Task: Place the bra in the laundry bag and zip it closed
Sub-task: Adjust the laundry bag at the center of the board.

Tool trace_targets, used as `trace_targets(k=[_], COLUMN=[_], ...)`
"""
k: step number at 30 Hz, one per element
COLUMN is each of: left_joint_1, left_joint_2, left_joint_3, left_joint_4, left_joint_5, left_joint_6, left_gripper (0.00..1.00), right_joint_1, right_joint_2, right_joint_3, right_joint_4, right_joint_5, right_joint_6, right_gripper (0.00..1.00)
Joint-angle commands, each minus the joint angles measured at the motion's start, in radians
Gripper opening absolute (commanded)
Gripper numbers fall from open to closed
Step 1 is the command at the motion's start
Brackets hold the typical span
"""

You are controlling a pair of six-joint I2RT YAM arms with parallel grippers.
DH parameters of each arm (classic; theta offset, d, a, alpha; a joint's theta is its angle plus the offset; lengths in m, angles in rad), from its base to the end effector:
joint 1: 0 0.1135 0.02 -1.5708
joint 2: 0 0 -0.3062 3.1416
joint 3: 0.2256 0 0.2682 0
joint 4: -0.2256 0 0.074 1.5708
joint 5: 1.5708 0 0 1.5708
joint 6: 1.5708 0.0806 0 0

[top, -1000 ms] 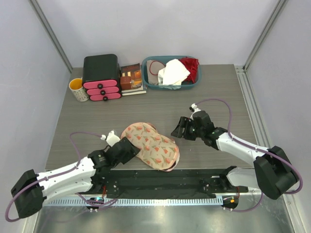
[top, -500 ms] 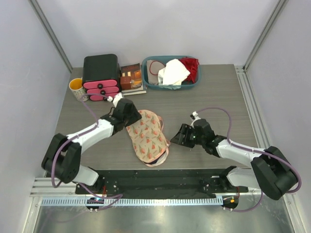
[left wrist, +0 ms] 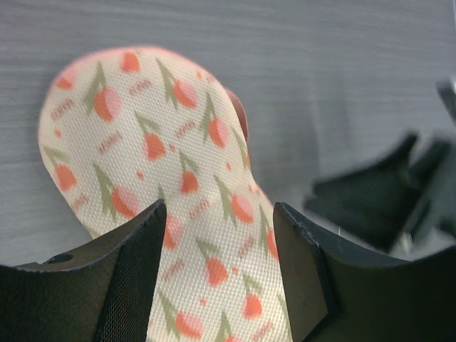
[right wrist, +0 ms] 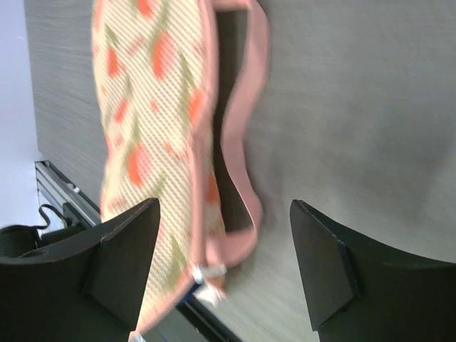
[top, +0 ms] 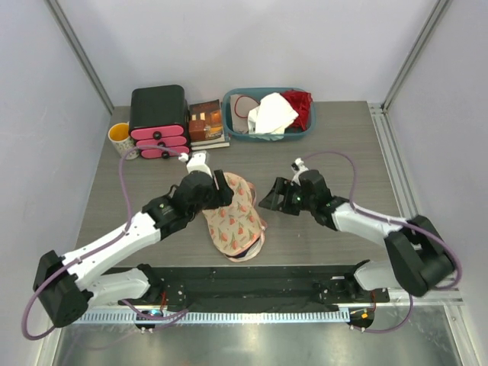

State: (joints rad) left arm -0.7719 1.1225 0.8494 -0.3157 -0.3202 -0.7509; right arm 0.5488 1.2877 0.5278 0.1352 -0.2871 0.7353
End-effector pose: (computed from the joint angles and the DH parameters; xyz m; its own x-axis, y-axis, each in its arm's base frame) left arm 0.2186 -0.1774 0.2931 -0.6147 -0.3054 -0.7272 0.0754 0.8950 -0.4396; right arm 0.2338 0.1697 0.1824 -0.8371 0.2422 -0.4905 -0.1817 0.7226 0.6669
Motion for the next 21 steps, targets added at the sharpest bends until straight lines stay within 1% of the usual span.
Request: trace_targets(k=[1,3,4,5,7,10,11,13,14,16,17,19,20,21], left_joint_1=[-0.058,-0.058,-0.056,-0.058,-0.052,-0.006,0.031,0.077,0.124,0.164,0.201,0.232,0.265,0.276], left_joint_2=[-0.093,-0.167,-0.191,-0.231,-0.257,-0.267,-0.263,-0.244,-0.237,-0.213,-0.201,-0.144,-0.115,-0.087], left_joint_3=[-0.101,-0.170,-0.193,-0.225,-0.253,-0.300,-0.331,-0.358,-0.389,-0.415,-0.440,-0.457,-0.454,-0.444], left_joint_4=[-0.141,-0.149,-0.149,-0.155,-0.161,-0.112,-0.090,-0.013,0.054,0.124,0.215,0.294,0.352,0.369], left_joint_5=[-0.040,-0.055,-0.072,-0.113,-0.149,-0.126,-0.088,-0.051,-0.030,0.009,0.024,0.053,0.064,0.088], left_joint_6=[-0.071,-0.126,-0.143,-0.165,-0.212,-0.231,-0.229,-0.232,-0.226,-0.219,-0.193,-0.179,-0.170,-0.168], left_gripper=[0.63,0.64,0.65,0.66,0.69,0.70,0.70,0.71,0.72,0.75,0.76,0.78,0.77,0.78], right_joint_1=[-0.013,-0.015,-0.015,-0.016,-0.018,-0.023,-0.023,-0.023,-0.023,-0.023,-0.023,-0.023,-0.021,-0.023], right_joint_2=[0.180,0.237,0.295,0.320,0.404,0.497,0.510,0.532,0.547,0.559,0.570,0.570,0.562,0.555], right_joint_3=[0.156,0.190,0.224,0.239,0.294,0.339,0.350,0.376,0.382,0.396,0.400,0.388,0.377,0.347], right_joint_4=[0.110,0.156,0.190,0.205,0.212,0.266,0.273,0.273,0.273,0.276,0.276,0.282,0.296,0.308], right_joint_5=[-0.174,-0.234,-0.266,-0.274,-0.285,-0.336,-0.348,-0.350,-0.351,-0.356,-0.360,-0.360,-0.360,-0.356], right_joint_6=[-0.088,-0.094,-0.094,-0.096,-0.109,-0.102,-0.097,-0.097,-0.091,-0.085,-0.082,-0.074,-0.067,-0.044], right_gripper=[0.80,0.81,0.81,0.81,0.81,0.79,0.79,0.78,0.78,0.77,0.77,0.76,0.75,0.75])
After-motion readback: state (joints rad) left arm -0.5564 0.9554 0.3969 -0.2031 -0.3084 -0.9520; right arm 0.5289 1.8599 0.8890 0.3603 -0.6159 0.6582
